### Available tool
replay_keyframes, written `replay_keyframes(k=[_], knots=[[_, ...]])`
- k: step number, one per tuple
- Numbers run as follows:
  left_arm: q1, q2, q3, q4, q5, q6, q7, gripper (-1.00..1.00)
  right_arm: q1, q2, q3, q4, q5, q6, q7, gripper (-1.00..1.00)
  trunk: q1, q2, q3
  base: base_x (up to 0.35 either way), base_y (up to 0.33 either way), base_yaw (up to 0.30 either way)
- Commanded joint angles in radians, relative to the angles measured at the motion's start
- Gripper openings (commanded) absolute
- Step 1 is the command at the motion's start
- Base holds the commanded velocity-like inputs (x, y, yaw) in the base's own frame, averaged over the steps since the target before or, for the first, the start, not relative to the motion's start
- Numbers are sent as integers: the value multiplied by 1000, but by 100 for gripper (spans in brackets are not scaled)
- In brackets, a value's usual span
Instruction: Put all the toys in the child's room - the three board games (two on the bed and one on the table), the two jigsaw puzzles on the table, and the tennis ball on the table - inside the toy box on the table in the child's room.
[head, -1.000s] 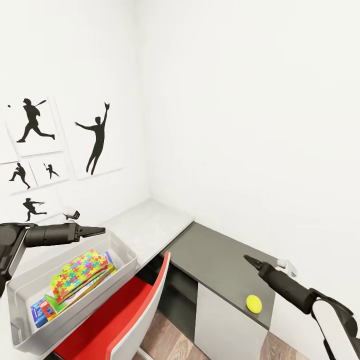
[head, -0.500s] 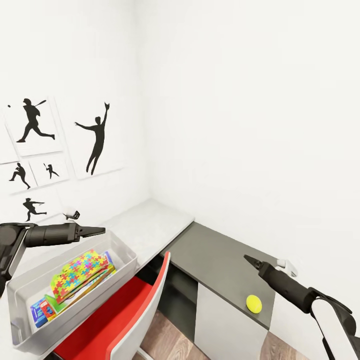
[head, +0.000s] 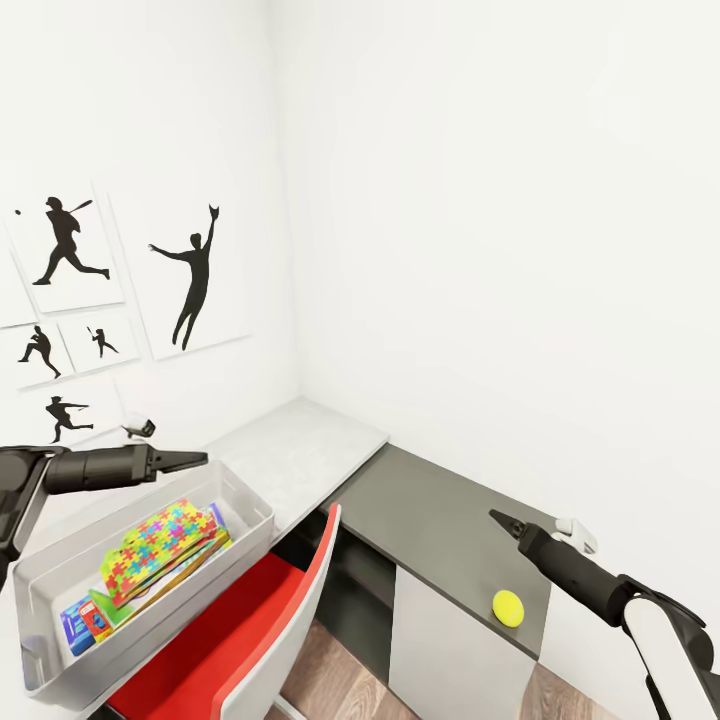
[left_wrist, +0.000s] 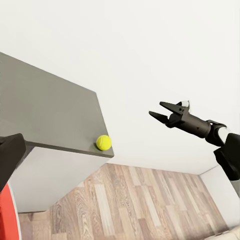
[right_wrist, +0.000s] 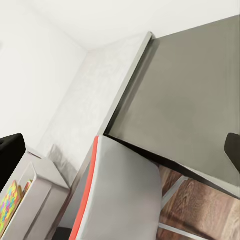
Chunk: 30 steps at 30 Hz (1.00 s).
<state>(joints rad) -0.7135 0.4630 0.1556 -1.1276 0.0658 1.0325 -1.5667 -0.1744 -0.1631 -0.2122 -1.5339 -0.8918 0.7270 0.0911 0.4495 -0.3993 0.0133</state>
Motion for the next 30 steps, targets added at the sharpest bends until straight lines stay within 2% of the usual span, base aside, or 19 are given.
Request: replay_keyframes(k=[1, 14, 19, 23, 30], knots=[[-1, 0, 4, 0, 0, 11, -4, 100, 0, -1, -2, 0, 4, 6, 5, 100, 0, -1, 0, 47, 0, 0], [0, 0, 11, 0, 3, 11, -4, 100, 0, -10, -3, 2, 5, 6, 4, 100, 0, -1, 0, 13, 0, -1], [0, 0, 12, 0, 3, 11, -4, 100, -1, -9, -2, 4, 10, 6, -2, 100, 0, -1, 0, 1, -29, -129], [0, 0, 12, 0, 3, 11, -4, 100, -5, -4, -1, 4, 13, 7, -25, 100, 0, -1, 0, 0, -13, -232], [0, 0, 12, 0, 3, 11, -4, 100, -21, 0, 2, 6, 9, 16, -141, 100, 0, -1, 0, 0, -3, -263]])
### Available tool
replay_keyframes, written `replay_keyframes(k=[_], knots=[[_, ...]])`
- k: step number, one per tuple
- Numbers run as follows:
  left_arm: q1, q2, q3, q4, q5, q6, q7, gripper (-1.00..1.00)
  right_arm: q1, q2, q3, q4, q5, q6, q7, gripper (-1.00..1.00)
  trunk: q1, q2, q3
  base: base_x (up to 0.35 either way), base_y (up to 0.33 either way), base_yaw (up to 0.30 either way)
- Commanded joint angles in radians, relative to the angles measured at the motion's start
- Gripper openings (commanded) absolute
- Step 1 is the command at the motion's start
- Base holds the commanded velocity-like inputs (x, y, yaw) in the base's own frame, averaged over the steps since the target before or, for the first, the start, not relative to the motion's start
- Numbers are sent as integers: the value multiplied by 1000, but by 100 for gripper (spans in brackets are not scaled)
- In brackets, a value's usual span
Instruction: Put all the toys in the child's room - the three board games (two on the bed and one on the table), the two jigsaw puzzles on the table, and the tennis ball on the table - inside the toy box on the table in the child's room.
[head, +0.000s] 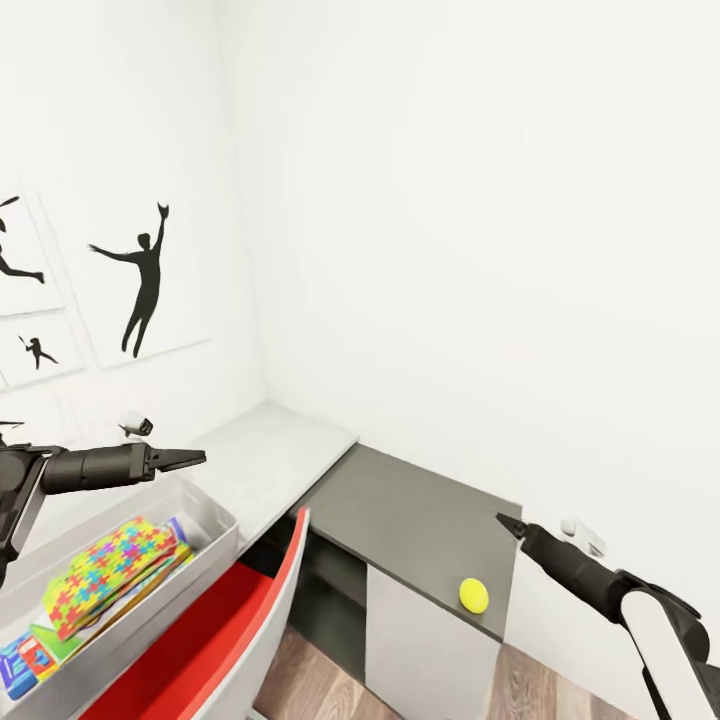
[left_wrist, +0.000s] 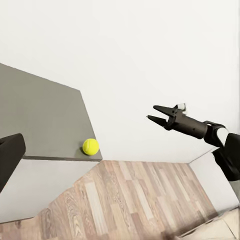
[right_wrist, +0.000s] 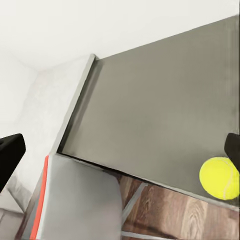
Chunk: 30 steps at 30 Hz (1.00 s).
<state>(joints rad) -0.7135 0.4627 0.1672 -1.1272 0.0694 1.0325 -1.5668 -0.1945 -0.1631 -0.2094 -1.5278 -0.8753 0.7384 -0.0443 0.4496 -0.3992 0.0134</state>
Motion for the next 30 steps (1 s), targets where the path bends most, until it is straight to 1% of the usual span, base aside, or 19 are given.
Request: replay_keyframes(k=[1, 4, 5, 8, 9, 12, 13, 15, 16, 18, 19, 22, 23, 25, 26, 29, 30], knots=[[0, 1, 0, 0, 0, 11, -4, 100, -10, 0, 2, 0, -9, 7, -39, 100, 0, -1, 0, 0, -1, -270], [0, 1, 0, 0, 0, 11, -4, 100, -24, 1, 8, 0, -11, 10, -85, 100, 0, -1, 0, 0, -1, -271], [0, 1, 0, 0, 0, 11, -4, 100, -33, 2, 15, 1, -12, 15, -113, 100, 0, -1, 0, 0, 0, -272], [0, 1, 0, 0, 0, 11, -4, 100, -54, 4, 31, 1, -13, 30, -153, 100, 0, -1, 0, 0, 0, -272], [0, 1, 0, 0, 0, 11, -4, 100, -79, 7, 47, 3, -14, 47, -182, 100, 0, -1, 0, 0, 0, -273], [0, 1, 0, 0, 0, 11, -4, 100, -134, 16, 76, 15, -14, 86, -235, 100, 0, -1, 0, 0, 0, -273], [0, 1, 0, 0, 0, 11, -4, 100, -179, 26, 97, 42, -14, 116, -273, 100, 0, -1, 0, 0, 0, -273], [0, 1, 0, 0, 1, 11, -4, 100, -236, 39, 115, 89, -14, 145, -313, 100, 0, -1, 0, 0, 0, -273], [0, 1, 0, 0, 1, 11, -4, 100, -289, 51, 128, 137, -14, 167, -347, 100, 0, -1, 0, 0, 0, -273], [0, 1, 0, 0, 1, 11, -4, 100, -342, 66, 137, 190, -13, 184, -377, 100, 0, -1, 0, 0, 0, -238], [0, 1, 0, 0, 0, 11, -4, 100, -391, 81, 143, 245, -12, 195, -400, 100, 0, -1, 0, 0, 0, -142], [0, 1, 0, 0, 0, 11, -4, 100, -457, 106, 154, 324, -11, 204, -427, 100, 0, -1, 0, 0, 0, -92], [0, 1, 0, 0, 0, 11, -4, 100, -495, 125, 166, 375, -9, 208, -440, 100, 0, -1, 0, 0, 0, -47], [0, 1, 1, 0, 0, 11, -4, 100, -531, 143, 184, 421, -7, 210, -451, 100, 0, -1, 0, 0, 0, -33], [0, 1, 1, 0, 0, 11, -4, 100, -563, 158, 203, 464, -6, 210, -462, 100, 0, -1, 0, 0, 0, -19], [0, 1, 1, 0, 0, 11, -4, 100, -603, 173, 231, 524, -5, 208, -478, 100, 0, -1, 0, 0, 0, -12], [0, 1, 2, 0, 0, 11, -4, 100, -624, 180, 246, 560, -4, 206, -487, 100, 0, -1, 0, 0, 0, -6]])
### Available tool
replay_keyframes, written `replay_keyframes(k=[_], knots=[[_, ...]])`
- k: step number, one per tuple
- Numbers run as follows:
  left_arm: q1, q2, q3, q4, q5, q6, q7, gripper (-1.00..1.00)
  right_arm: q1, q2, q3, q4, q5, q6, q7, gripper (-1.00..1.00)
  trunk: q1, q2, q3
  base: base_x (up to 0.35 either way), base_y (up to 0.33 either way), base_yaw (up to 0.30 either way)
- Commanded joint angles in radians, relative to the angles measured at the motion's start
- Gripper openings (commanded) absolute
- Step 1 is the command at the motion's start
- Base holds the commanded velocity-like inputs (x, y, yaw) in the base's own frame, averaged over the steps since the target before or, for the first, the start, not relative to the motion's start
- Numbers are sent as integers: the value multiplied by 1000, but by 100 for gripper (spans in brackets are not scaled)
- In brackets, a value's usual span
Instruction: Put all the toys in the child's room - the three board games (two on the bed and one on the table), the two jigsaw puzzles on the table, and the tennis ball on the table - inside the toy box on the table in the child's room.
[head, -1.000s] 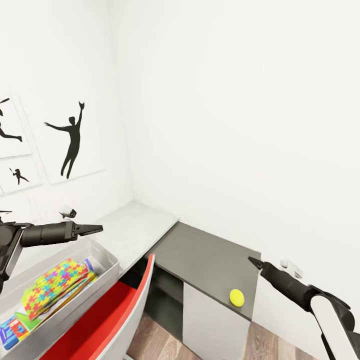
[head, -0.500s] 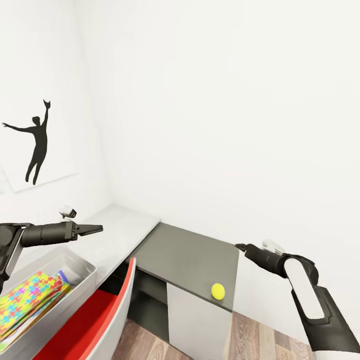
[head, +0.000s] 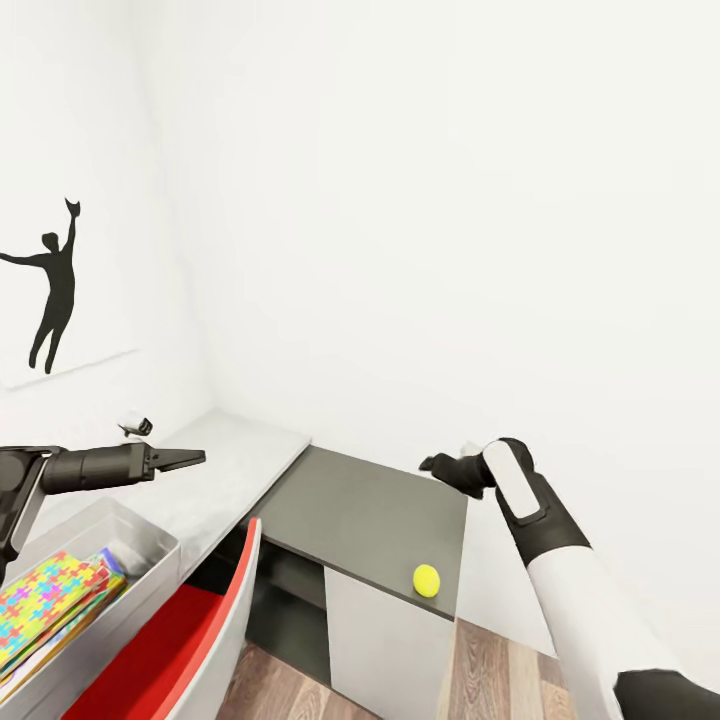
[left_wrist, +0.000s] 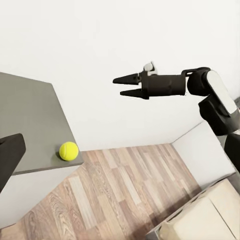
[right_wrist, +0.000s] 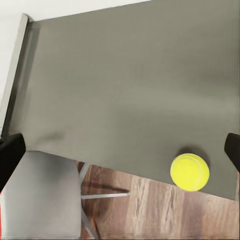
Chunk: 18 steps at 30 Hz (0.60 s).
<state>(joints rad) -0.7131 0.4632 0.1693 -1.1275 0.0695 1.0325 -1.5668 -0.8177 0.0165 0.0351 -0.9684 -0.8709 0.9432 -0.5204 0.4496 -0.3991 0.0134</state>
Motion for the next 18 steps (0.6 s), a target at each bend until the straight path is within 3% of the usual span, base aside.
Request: replay_keyframes(k=[1, 10, 18], knots=[[0, 1, 1, 0, 0, 11, -4, 100, -10, 3, 7, 17, -9, 0, -14, 100, 0, -1, -1, 0, 0, -5], [0, 8, 9, 0, -1, 11, -4, 100, -50, 30, 29, 89, -7, -5, -26, 100, 0, -1, -1, 0, 0, -2], [0, 11, 10, 0, -1, 11, -4, 100, -52, 35, 32, 98, -7, -8, -27, 100, 0, -1, -1, 0, 0, 0]])
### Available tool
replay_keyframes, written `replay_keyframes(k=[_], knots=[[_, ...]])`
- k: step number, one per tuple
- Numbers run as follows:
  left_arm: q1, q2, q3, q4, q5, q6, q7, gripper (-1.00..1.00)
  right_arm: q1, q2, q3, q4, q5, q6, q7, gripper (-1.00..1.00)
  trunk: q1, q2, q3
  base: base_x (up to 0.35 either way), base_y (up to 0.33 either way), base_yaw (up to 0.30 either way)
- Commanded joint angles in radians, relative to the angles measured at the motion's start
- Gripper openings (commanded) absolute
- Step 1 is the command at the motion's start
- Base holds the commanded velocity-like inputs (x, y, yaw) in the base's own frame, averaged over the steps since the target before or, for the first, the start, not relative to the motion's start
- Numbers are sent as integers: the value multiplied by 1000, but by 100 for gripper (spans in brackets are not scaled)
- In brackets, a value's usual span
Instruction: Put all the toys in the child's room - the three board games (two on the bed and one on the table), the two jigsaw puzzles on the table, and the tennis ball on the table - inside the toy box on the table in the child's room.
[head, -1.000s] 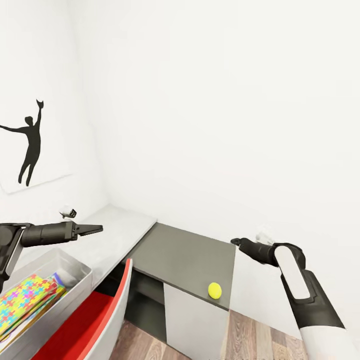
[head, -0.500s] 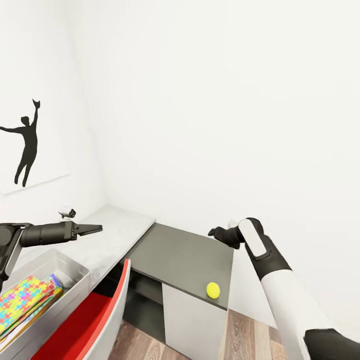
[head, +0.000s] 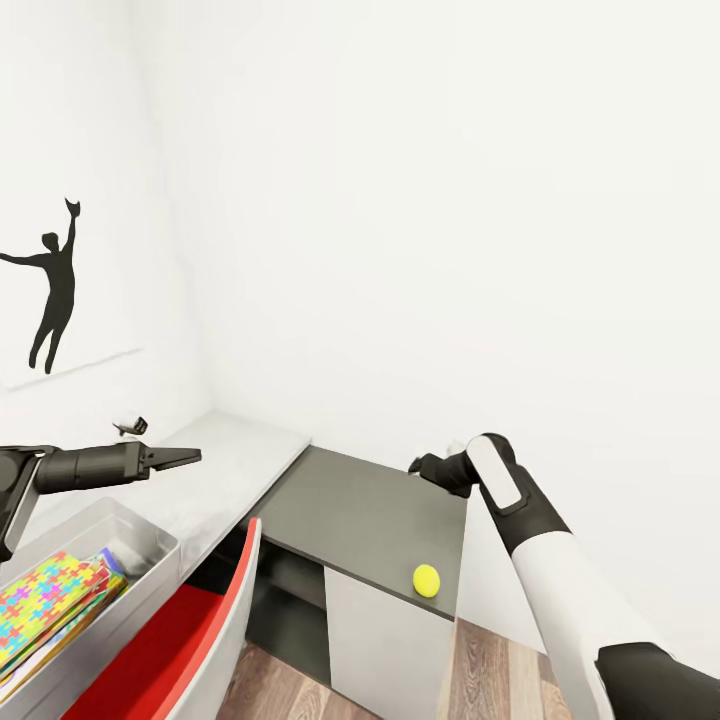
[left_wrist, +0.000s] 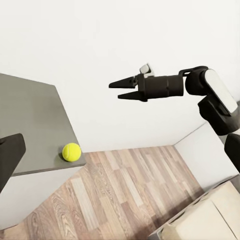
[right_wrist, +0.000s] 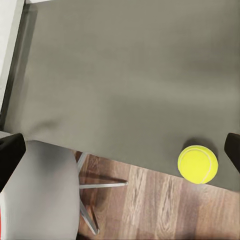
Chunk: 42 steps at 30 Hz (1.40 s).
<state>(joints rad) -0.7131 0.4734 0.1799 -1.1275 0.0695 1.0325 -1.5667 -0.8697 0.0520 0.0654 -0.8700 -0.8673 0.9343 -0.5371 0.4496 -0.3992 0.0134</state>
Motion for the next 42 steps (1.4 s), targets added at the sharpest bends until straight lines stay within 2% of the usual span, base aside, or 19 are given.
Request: replay_keyframes(k=[1, 7, 13, 20, 26, 30, 34, 42], knots=[[0, 0, 0, 0, 0, 11, -4, 100, 0, 0, 2, 3, -10, 0, -11, 100, 0, -1, 0, 0, 0, 0], [0, 1, 0, 0, 0, 11, -4, 100, -3, 1, 5, 74, -4, -6, -13, 100, 0, -1, 0, 0, 0, 0], [0, 1, 0, 0, 0, 11, -4, 100, -19, -8, 17, 152, -2, -69, -12, 100, 0, -1, 0, 0, 0, 0], [0, 1, 0, 0, 0, 11, -4, 100, -26, -16, 39, 186, -1, -96, -12, 100, 0, -1, 0, 0, 0, 0], [0, 3, 1, 0, 0, 11, -4, 100, -27, -10, 58, 191, 2, -101, -13, 100, 0, -1, 0, 0, 0, 0], [0, 12, 1, 0, 0, 11, -4, 100, -28, -6, 101, 192, 27, -103, -14, 100, 0, -1, -1, 0, 0, 0], [0, 18, 1, 0, 1, 11, -4, 100, -27, -2, 127, 193, 59, -105, -15, 100, 0, -1, -4, 0, 0, 0], [0, 23, 1, -1, 2, 11, -4, 100, -26, -1, 138, 194, 85, -115, -14, 100, 0, -1, -15, 0, 0, 0]])
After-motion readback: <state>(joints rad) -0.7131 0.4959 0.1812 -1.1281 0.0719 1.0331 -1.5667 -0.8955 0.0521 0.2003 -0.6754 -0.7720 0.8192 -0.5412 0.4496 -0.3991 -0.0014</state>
